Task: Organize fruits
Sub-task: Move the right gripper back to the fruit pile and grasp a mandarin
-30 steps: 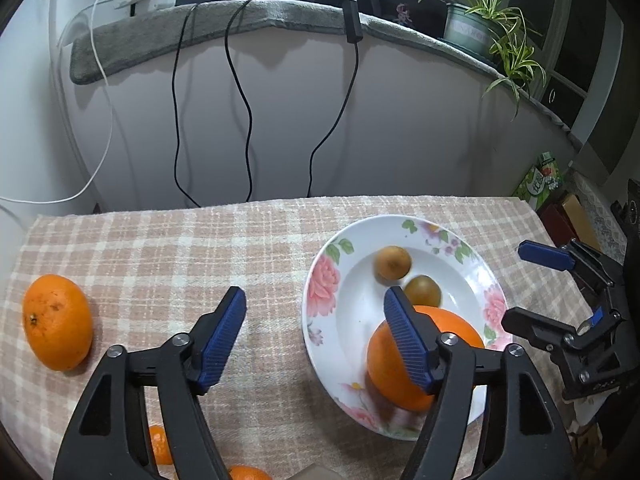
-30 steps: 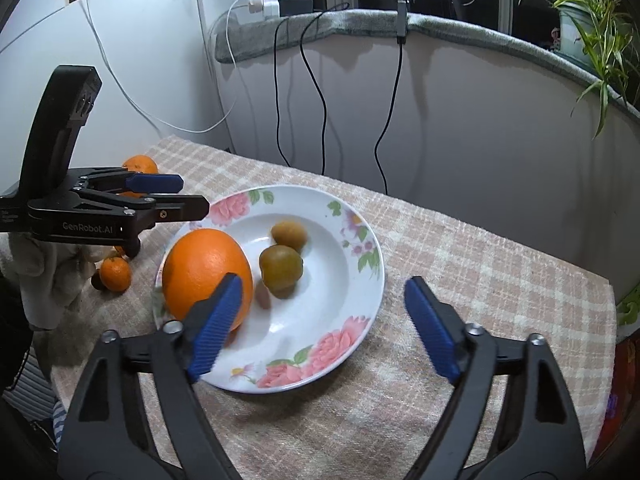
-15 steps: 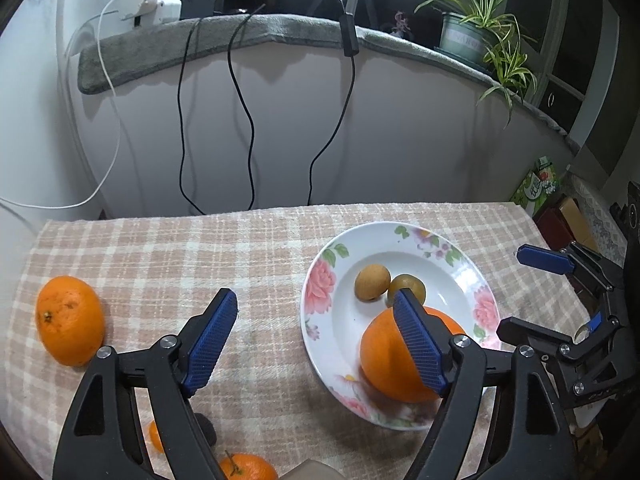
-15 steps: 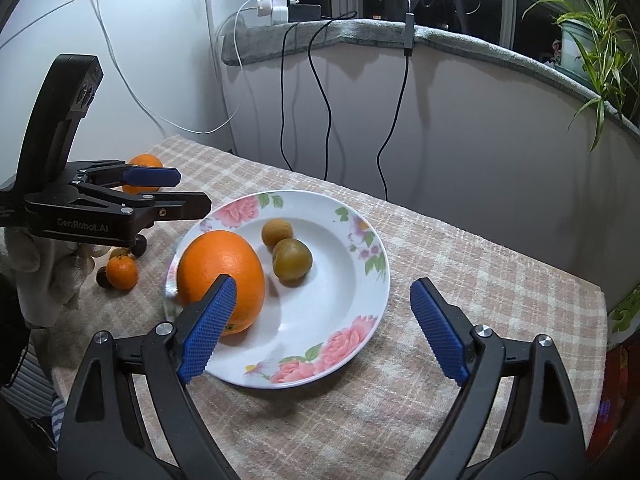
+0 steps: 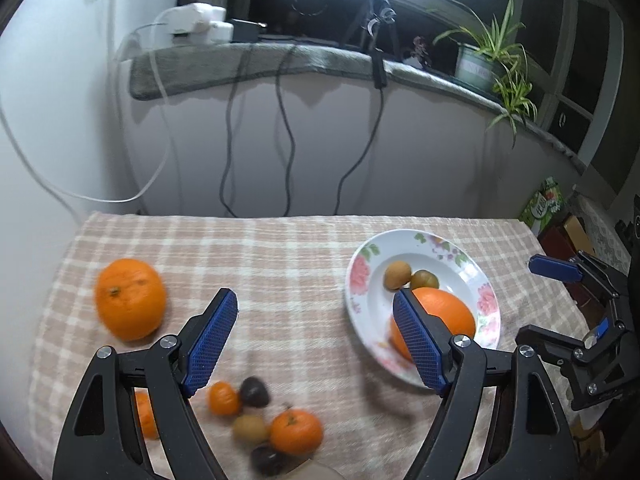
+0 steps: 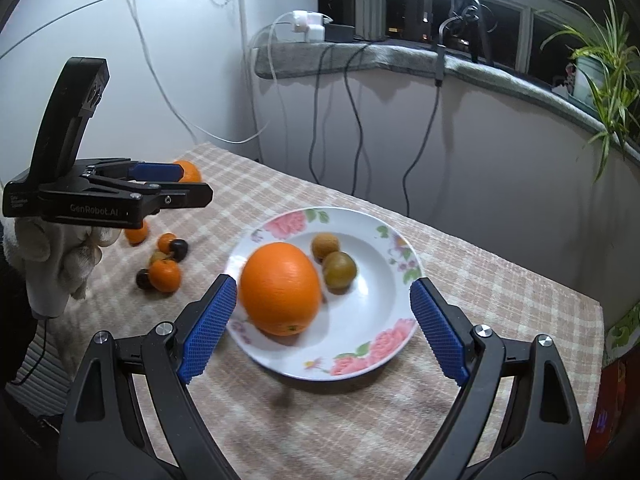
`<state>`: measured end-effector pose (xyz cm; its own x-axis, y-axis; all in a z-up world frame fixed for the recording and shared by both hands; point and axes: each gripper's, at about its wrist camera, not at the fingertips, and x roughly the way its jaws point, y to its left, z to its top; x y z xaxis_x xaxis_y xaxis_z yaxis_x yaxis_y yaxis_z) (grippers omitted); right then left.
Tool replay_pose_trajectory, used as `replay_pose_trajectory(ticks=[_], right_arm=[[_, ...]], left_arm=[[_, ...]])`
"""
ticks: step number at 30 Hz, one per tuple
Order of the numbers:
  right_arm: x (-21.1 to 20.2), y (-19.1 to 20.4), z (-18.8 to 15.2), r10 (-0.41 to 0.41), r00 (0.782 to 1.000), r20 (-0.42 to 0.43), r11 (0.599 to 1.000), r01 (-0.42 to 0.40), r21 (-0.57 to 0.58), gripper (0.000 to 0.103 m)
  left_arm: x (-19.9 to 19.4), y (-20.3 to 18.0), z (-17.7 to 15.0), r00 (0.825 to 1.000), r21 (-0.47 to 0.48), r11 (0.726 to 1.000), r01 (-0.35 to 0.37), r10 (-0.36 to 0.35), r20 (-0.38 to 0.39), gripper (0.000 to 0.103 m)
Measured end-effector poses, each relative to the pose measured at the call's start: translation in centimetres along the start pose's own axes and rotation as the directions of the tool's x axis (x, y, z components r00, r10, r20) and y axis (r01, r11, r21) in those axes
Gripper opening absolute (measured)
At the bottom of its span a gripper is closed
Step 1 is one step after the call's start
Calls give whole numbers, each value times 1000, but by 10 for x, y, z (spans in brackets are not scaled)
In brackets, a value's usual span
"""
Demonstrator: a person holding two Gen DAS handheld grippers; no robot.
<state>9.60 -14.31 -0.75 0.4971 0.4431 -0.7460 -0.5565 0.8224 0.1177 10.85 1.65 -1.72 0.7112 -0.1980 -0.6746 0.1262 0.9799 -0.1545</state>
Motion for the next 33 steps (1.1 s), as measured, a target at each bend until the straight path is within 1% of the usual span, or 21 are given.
replay_pose_trajectory(ticks=[7, 17, 25, 27, 29, 32, 33], right_arm=[[0, 31, -1, 52, 999, -4, 997, -52, -52, 91], [15, 74, -3, 140, 989, -44, 984, -144, -105, 91], [36, 101, -2, 199, 977, -73, 974, -206, -97, 91], [43, 107, -2, 207, 975, -82, 972, -214, -96, 91], [50, 112, -2, 211, 973, -92, 972, -219, -89, 91], [61, 114, -1, 222, 969, -109, 972, -229, -55, 91], [64, 114, 0, 226, 968, -112, 972, -232, -47, 89]], left_arm=[[-25, 26, -16, 999, -30, 998, -50, 50, 15, 80], [-49, 67, -48, 993, -109, 987, -118, 120, 5, 80], [-48, 95, -76, 989, -173, 974, -145, 139, -43, 78], [-46, 101, -81, 989, -185, 972, -146, 138, -52, 76], [-44, 106, -84, 989, -194, 971, -141, 132, -62, 72], [-39, 111, -86, 990, -201, 970, -133, 121, -69, 69], [-37, 113, -87, 991, -204, 970, -130, 117, -71, 68]])
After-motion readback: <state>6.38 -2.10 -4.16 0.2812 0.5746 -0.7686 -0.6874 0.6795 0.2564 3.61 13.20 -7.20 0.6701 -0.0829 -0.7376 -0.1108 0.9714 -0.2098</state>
